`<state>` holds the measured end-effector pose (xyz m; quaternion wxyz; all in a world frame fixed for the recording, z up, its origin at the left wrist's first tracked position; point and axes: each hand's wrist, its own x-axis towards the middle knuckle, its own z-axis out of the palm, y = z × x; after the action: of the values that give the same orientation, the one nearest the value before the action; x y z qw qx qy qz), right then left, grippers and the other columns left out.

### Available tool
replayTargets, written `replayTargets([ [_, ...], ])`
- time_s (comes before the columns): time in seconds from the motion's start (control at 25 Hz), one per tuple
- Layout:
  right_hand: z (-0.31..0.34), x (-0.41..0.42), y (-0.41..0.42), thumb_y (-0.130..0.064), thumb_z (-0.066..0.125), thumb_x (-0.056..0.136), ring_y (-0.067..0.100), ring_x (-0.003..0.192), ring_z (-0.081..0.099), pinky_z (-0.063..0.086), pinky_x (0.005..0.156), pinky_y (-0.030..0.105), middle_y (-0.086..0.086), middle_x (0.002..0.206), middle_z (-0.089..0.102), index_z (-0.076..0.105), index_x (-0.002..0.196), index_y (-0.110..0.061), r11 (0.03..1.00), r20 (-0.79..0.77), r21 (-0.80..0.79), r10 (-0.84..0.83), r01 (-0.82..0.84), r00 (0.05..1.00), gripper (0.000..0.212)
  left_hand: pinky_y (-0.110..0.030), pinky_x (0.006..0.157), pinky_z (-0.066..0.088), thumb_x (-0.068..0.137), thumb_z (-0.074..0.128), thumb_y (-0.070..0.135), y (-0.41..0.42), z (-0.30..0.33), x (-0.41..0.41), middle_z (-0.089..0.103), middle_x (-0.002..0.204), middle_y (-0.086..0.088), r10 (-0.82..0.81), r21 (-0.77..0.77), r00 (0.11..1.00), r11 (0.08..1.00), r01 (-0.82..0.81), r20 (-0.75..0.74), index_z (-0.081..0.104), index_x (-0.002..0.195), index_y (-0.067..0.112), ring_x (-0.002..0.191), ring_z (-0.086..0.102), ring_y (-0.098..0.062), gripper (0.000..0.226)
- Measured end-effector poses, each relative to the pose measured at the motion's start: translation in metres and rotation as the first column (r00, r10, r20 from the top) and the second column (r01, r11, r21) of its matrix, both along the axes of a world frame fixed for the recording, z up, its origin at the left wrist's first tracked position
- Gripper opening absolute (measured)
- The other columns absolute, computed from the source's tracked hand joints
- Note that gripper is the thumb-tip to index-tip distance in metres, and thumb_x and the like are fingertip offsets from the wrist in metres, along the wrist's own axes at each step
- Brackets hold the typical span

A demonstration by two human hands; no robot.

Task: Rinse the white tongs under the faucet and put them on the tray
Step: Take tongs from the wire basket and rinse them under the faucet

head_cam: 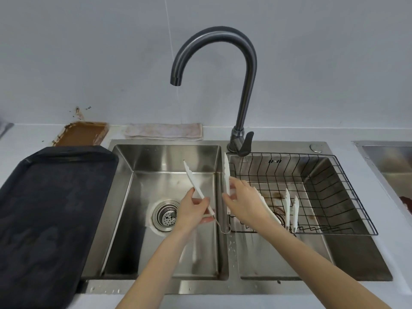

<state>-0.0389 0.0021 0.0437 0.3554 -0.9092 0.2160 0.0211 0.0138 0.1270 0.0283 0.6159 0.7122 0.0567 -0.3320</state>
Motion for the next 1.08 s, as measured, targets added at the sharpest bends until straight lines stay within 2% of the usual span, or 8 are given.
replayTargets([
  [0.08,0.007,0.014,-0.001,-0.024,0.048,0.094,0.021,0.108,0.061,0.048,0.088,0.029,0.005,0.125,0.058,0.043,0.136,-0.014,0.993,0.022,0.112,-0.041,0.038,0.999,0.044,-0.020,0.049,0.057,0.091,0.052,0.008,0.009,0.002,0.012,0.055,0.091,-0.015,0.022,-0.004,1.000,1.000,-0.022,0.008,0.036,0.139,0.011,0.072,0.064,-0.021,0.051],
  [0.2,0.013,0.043,-0.021,-0.021,0.046,0.095,0.021,0.098,0.064,0.052,0.083,0.030,0.010,0.118,0.063,0.039,0.138,-0.010,0.976,0.043,0.156,-0.158,0.149,0.987,0.045,-0.026,0.059,0.060,0.091,0.052,0.008,0.020,0.003,0.033,0.054,0.095,-0.015,0.037,0.008,0.999,0.999,-0.037,0.029,0.033,0.143,0.014,0.072,0.065,-0.019,0.056],
  [0.32,0.013,0.072,-0.047,-0.017,0.048,0.094,0.023,0.090,0.063,0.053,0.084,0.034,0.012,0.102,0.064,0.037,0.136,-0.005,0.905,0.080,0.237,-0.380,0.353,0.921,0.045,-0.033,0.068,0.059,0.091,0.049,0.006,0.025,0.002,0.053,0.053,0.097,-0.014,0.035,0.013,0.999,0.999,-0.036,0.035,0.036,0.141,0.013,0.073,0.066,-0.018,0.052],
  [0.44,0.012,0.097,-0.068,-0.020,0.056,0.090,0.034,0.106,0.061,0.052,0.092,0.048,0.018,0.129,0.051,0.033,0.136,-0.004,0.831,0.109,0.223,-0.540,0.509,0.834,0.054,-0.034,0.070,0.059,0.091,0.050,0.006,0.023,0.001,0.070,0.052,0.091,-0.007,0.041,0.005,0.999,0.999,-0.041,0.024,0.035,0.141,0.014,0.072,0.066,-0.018,0.053],
  [0.56,0.012,0.111,-0.080,-0.022,0.057,0.089,0.036,0.104,0.061,0.053,0.088,0.043,0.019,0.129,0.050,0.041,0.132,-0.004,0.833,0.156,0.165,-0.550,0.528,0.820,0.049,-0.036,0.072,0.059,0.091,0.050,0.006,0.021,-0.001,0.081,0.053,0.097,-0.010,0.040,-0.001,0.999,0.999,-0.040,0.004,0.031,0.144,0.015,0.074,0.066,-0.019,0.057],
  [0.68,0.012,0.113,-0.083,-0.021,0.051,0.092,0.025,0.087,0.056,0.042,0.066,0.027,0.012,0.100,0.060,0.056,0.114,0.001,0.878,0.134,0.059,-0.478,0.475,0.868,0.032,-0.034,0.069,0.060,0.091,0.051,0.007,0.022,-0.005,0.085,0.055,0.113,-0.018,0.054,0.014,0.999,0.998,-0.054,-0.010,0.031,0.144,0.017,0.081,0.067,-0.022,0.057],
  [0.76,0.008,0.112,-0.083,-0.020,0.048,0.093,0.021,0.083,0.050,0.037,0.068,0.027,0.010,0.092,0.057,0.056,0.113,0.002,0.883,0.133,0.055,-0.469,0.466,0.873,0.031,-0.036,0.072,0.060,0.091,0.050,0.006,0.024,-0.009,0.086,0.057,0.108,-0.016,0.063,0.019,0.998,0.998,-0.063,-0.014,0.038,0.139,0.016,0.090,0.068,-0.027,0.051],
  [1.08,-0.001,0.101,-0.078,-0.022,0.046,0.094,0.020,0.084,0.050,0.037,0.072,0.028,0.020,0.110,0.061,0.055,0.110,0.002,0.868,0.164,0.097,-0.496,0.486,0.853,0.030,-0.034,0.069,0.060,0.090,0.050,0.005,0.030,-0.009,0.079,0.058,0.096,-0.009,0.070,0.040,0.998,0.997,-0.070,0.008,0.042,0.136,0.017,0.092,0.068,-0.025,0.049],
])
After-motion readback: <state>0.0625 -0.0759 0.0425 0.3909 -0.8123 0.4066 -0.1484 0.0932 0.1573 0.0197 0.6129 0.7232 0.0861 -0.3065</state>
